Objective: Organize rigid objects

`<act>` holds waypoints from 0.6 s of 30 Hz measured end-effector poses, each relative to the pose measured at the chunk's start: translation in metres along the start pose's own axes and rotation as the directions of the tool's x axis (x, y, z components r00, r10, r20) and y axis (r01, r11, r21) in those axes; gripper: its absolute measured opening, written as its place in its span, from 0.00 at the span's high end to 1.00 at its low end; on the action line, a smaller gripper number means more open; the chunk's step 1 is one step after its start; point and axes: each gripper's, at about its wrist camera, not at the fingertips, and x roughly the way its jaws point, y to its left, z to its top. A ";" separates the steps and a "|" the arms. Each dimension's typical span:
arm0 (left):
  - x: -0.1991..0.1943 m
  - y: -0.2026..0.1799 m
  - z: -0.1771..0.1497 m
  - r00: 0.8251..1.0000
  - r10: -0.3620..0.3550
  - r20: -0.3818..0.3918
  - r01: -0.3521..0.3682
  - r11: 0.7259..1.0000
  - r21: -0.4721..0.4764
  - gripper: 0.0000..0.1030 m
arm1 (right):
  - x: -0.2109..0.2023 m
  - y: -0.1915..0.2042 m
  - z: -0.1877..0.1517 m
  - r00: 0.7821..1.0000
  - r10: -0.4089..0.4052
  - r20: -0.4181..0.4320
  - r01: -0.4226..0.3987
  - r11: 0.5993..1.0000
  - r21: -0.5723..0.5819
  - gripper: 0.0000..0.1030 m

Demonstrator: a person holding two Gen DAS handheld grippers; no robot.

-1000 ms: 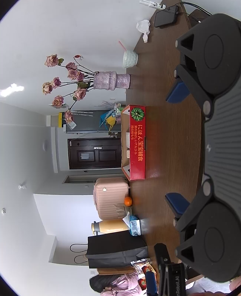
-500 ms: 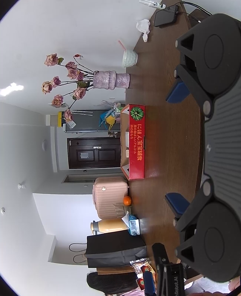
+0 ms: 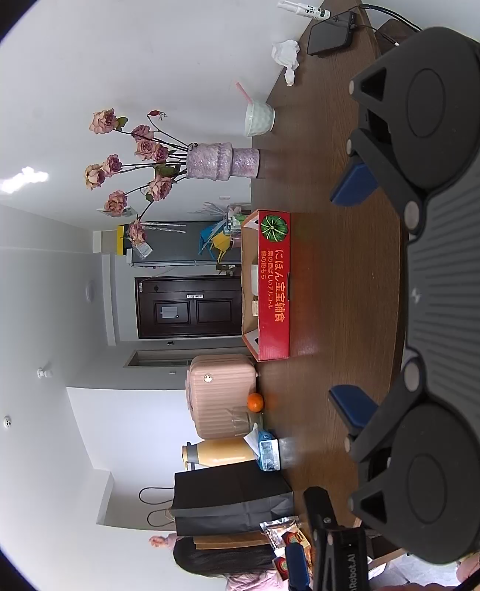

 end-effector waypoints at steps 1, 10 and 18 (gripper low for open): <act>0.000 0.000 0.000 1.000 0.000 0.001 0.000 1.000 0.001 0.00 | 0.000 0.000 0.000 1.000 0.000 0.000 0.000 1.000 0.000 0.00; 0.000 0.000 0.000 1.000 -0.002 0.001 0.002 1.000 0.002 0.00 | 0.001 0.000 0.000 1.000 0.000 -0.003 0.000 1.000 0.008 0.00; 0.000 0.000 0.000 1.000 -0.001 -0.001 0.001 1.000 0.001 0.00 | 0.000 0.000 0.000 1.000 0.005 -0.001 -0.005 1.000 0.000 0.00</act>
